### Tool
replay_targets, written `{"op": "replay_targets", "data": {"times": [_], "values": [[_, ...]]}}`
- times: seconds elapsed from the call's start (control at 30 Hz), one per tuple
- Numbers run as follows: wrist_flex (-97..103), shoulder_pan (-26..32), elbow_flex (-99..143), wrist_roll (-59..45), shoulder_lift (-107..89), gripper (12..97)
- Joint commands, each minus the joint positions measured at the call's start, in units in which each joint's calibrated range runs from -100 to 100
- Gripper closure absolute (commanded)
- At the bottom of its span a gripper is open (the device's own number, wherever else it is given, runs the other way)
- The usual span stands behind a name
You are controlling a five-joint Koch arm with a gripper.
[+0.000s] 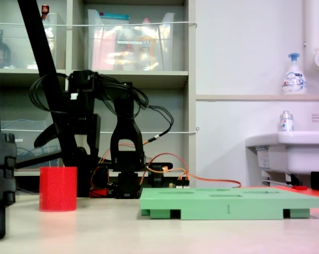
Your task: Put the octagonal pillar block into the corresponding hole
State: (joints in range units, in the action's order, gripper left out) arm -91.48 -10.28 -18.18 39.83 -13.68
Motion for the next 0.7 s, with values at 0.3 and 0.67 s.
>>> {"op": "replay_targets", "data": {"times": [0.3,0.67], "values": [[4.29,-0.15,-5.25,0.1,5.44,24.1],[5.54,-0.34,-6.55,0.2,11.72,24.1]]}}
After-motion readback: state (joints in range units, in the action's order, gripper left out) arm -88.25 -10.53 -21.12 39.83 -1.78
